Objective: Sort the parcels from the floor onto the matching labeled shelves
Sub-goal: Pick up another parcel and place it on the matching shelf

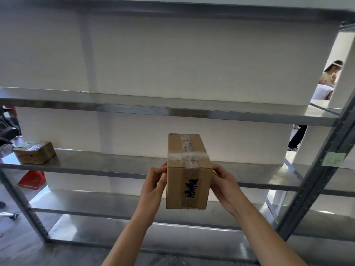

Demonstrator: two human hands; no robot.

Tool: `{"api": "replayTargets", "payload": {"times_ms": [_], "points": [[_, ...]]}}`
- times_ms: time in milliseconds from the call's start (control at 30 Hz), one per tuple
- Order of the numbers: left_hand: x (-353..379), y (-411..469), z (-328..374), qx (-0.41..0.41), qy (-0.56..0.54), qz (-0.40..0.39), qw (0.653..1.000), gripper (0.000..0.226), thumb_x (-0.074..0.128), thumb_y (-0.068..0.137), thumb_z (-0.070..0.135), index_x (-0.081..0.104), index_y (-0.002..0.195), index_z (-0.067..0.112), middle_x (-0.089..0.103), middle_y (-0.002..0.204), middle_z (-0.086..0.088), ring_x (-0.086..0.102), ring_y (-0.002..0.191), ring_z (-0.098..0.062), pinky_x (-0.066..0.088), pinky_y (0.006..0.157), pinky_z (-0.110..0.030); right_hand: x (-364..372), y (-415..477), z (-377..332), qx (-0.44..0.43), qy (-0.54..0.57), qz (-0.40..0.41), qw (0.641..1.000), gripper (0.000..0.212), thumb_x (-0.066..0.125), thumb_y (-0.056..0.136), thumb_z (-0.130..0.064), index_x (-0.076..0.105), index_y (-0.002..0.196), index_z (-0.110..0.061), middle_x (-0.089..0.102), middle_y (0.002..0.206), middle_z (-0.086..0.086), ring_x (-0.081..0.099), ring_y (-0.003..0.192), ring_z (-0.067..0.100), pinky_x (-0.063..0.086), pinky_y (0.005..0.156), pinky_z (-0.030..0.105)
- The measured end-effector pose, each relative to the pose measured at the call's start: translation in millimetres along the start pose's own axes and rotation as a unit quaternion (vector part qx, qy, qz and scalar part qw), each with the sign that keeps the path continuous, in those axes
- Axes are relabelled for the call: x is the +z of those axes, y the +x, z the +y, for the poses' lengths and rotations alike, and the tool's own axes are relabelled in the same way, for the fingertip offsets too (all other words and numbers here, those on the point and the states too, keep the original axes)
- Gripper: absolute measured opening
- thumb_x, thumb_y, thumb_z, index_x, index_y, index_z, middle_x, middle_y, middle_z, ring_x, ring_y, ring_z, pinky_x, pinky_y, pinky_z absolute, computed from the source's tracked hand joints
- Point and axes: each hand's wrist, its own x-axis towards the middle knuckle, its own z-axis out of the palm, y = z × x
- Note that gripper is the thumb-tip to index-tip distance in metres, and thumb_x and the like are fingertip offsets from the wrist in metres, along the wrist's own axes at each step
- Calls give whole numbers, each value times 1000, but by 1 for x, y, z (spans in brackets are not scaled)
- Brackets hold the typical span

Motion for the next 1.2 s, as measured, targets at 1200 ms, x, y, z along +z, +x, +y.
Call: {"api": "replayTargets", "payload": {"times_ms": [1200], "points": [[-6, -5, -1, -98, -134, -58, 984, 50, 61, 85, 41, 52, 126, 13, 73, 106, -5, 73, 90, -22, 58, 75, -31, -20, 14, 19, -59, -149, -50, 986, 43, 77, 81, -9, 65, 121, -19, 63, 140, -6, 51, 137, 8, 42, 114, 34]]}}
